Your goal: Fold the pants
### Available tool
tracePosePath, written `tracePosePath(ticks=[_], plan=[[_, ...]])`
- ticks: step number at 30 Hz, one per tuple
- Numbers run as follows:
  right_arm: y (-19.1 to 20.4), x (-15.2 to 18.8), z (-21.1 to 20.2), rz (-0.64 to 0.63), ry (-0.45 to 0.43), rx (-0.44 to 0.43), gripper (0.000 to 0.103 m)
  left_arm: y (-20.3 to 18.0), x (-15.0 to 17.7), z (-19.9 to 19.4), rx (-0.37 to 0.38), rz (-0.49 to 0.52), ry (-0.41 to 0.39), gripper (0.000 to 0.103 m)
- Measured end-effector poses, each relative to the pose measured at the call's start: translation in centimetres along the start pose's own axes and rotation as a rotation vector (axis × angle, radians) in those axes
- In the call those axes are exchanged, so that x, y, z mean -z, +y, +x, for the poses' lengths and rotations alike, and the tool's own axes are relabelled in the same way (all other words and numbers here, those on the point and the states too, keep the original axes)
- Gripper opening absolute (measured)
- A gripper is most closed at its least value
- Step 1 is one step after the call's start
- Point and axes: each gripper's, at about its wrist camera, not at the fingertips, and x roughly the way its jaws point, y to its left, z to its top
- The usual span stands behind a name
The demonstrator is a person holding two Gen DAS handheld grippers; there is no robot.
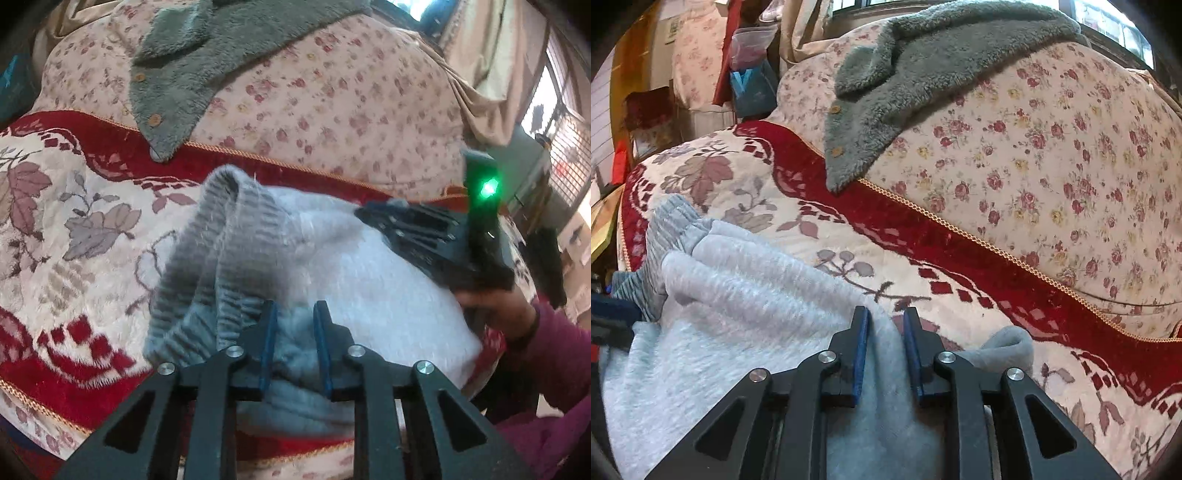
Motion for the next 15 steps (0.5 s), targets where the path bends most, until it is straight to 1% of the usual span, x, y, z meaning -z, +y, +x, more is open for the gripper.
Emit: tracePosePath(ticks=[2,3,4,5,6,7,8,9,11,15], plan=[[-0.3,0.0,-1.0,0.010,-0.008,-0.016,0.027,-0.3,-0.3,0.2,-0.022,-0.007,-0.005,0.023],[-0.6,0.0,-1.6,0.022,-0.006,-0.022,0.035,-0.5,-0.3,0.3,-0.025,-0.013,-0.005,0.030],[-0.8,0.0,-2.0,0.038,-0.001,-0.027,0.048,-0.9,-0.2,0.1,-0.018,-0.026,-0.008,0.035],[-1.1,0.1,-2.7,0.067,0.010,-0.034,0.055,-1.2,-0.3,0.0,-0.009,-0.035,-0.014,0.049],[-1.4,0.2,-3.3,0.098,0.020,-0.052,0.072,-1.6,-0.3,-0.2,-0.006,-0.043,-0.024,0.063],[-1.6,0.5,-4.1,0.128,0.030,-0.075,0.079,-2.3,-0.2,-0.6,-0.023,-0.043,-0.042,0.068],[-1.5,0.7,-4.8,0.137,0.026,-0.080,0.079,-2.9,-0.2,-0.8,-0.042,-0.039,-0.054,0.073],[-1.3,0.9,-5.4,0.133,0.015,-0.069,0.079,-3.4,-0.2,-1.1,-0.062,-0.036,-0.068,0.074],[-0.7,1.4,-6.5,0.111,0.015,-0.041,0.079,-4.4,-0.2,-1.4,-0.083,-0.042,-0.086,0.074],[0.2,2.7,-8.0,0.134,0.047,-0.060,0.079,-5.9,-0.2,-1.6,-0.127,-0.034,-0.100,0.074]])
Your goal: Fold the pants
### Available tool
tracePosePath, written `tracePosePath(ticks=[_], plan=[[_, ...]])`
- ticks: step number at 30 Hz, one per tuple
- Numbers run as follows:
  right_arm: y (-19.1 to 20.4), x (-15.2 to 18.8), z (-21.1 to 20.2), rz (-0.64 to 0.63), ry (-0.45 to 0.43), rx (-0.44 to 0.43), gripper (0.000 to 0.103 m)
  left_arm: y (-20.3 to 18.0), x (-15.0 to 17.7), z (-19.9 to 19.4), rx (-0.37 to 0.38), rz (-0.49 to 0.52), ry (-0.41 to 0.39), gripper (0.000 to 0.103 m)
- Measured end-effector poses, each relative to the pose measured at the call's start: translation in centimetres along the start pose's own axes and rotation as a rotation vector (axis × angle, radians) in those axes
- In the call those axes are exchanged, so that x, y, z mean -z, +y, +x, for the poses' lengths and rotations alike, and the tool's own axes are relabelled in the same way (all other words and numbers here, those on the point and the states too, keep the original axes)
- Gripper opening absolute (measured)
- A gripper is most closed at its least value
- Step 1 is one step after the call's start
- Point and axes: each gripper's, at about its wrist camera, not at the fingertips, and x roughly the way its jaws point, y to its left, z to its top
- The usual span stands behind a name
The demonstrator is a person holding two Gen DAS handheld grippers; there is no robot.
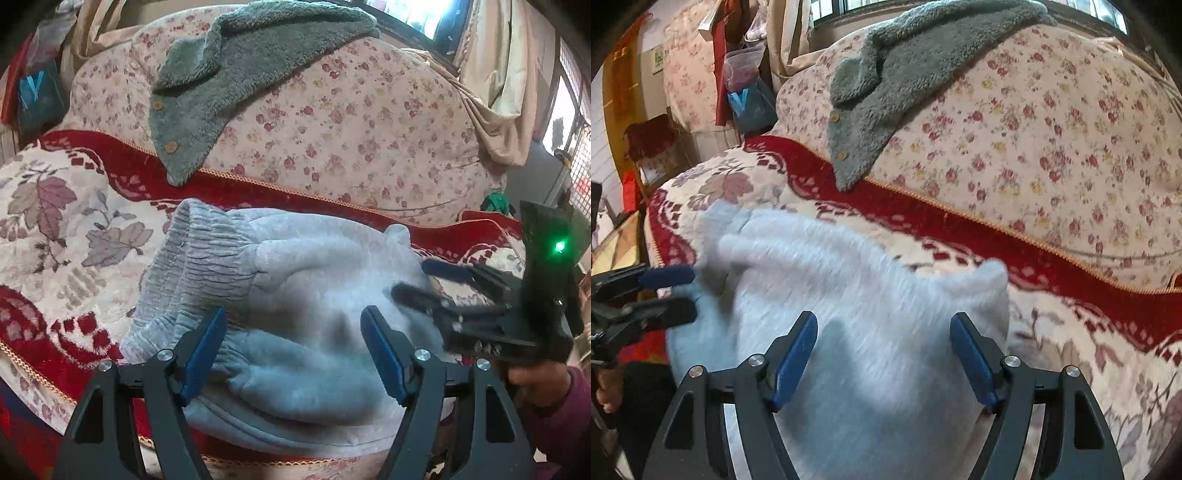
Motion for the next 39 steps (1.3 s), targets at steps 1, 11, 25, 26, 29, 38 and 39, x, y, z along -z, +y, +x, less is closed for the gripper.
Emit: tracePosePath(ticks=[1,11,25,26,29,38,39], plan=[[0.1,0.3,-0.3,0.009,0.004,-0.005,0.079,-0.1,-0.1,0.0,-0.003,0.004,0.000,0.074],[-4.1,3.5,-3.0,0.214,0.059,-0.127,0.099,3.5,-0.7,-1.1,0.080,-0.040,0.037,0.094],[-9.2,7.1,2.1,0.553,0.188,-0.343,0.103,10.8,-0.1,3.9,0.129,-0.194,0.136,0.096],[-9.3,7.1,2.5,0.566,0.186,-0.365,0.103,11.2,0.0,4.0,0.140,-0.202,0.134,0.096],[-9.1,7.3,3.6,0.584,0.186,-0.419,0.103,12.3,0.5,5.2,0.200,-0.257,0.160,0.096],[-8.8,7.6,6.1,0.636,0.193,-0.534,0.103,11.4,1.2,9.4,0.250,-0.281,0.239,0.103],[-8.7,7.5,6.2,0.635,0.194,-0.541,0.103,10.8,1.2,9.8,0.241,-0.263,0.256,0.103]])
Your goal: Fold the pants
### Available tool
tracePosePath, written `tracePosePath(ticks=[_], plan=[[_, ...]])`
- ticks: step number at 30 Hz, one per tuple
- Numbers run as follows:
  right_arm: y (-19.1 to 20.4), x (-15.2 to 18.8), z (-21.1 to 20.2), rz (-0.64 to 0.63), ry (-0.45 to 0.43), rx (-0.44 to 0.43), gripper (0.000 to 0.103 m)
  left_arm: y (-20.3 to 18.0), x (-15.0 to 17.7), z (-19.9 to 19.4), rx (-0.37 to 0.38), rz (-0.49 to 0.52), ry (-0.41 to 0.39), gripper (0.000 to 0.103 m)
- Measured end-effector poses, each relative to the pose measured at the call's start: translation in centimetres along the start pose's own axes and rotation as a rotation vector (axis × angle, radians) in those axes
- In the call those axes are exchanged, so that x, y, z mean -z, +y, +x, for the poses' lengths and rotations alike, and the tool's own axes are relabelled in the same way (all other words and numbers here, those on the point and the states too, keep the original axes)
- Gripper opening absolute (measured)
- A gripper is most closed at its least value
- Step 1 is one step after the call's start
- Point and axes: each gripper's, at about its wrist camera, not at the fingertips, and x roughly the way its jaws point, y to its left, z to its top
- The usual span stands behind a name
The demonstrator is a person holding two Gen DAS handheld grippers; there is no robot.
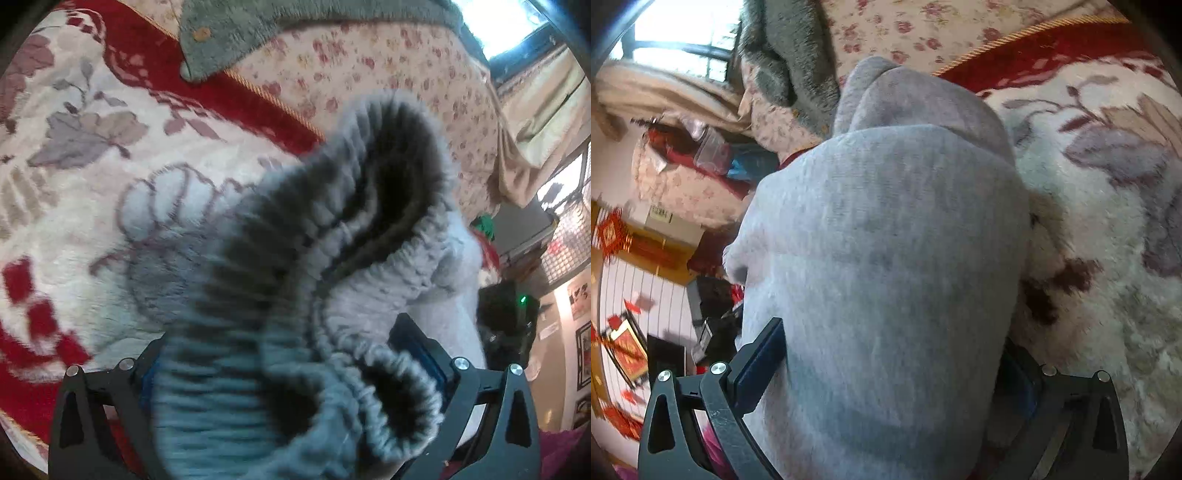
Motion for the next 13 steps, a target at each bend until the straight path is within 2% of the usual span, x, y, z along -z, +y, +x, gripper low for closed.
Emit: tracePosePath(ticks=[2,3,6,9,13], plan=[[0.2,-0.1,0.0,-0.007,0.000,-0.006,0.102,-1.0,0.0,0.3,-0.014,0.045,0.009,0.099],[0.5,-0.1,-0.2,-0.017,-0.005,-0.005,0.099,-1.5,0.1,0.0,0.003,0.057,0.008,0.085],[1.3,-0.4,-0.8,-0.041,-0.015,0.001,0.085,-2.7,0.2,-0.8,-0.007,0.056,-0.005,0.074],[2.2,-0.4,-1.7,-0.076,-0.017,0.003,0.078,-4.0,0.4,-1.6,-0.004,0.037,-0.033,0.068],[2.8,-0.5,-4.3,-0.101,-0.048,0.012,0.077,-6.8,0.6,-1.8,0.025,0.037,-0.044,0.067]])
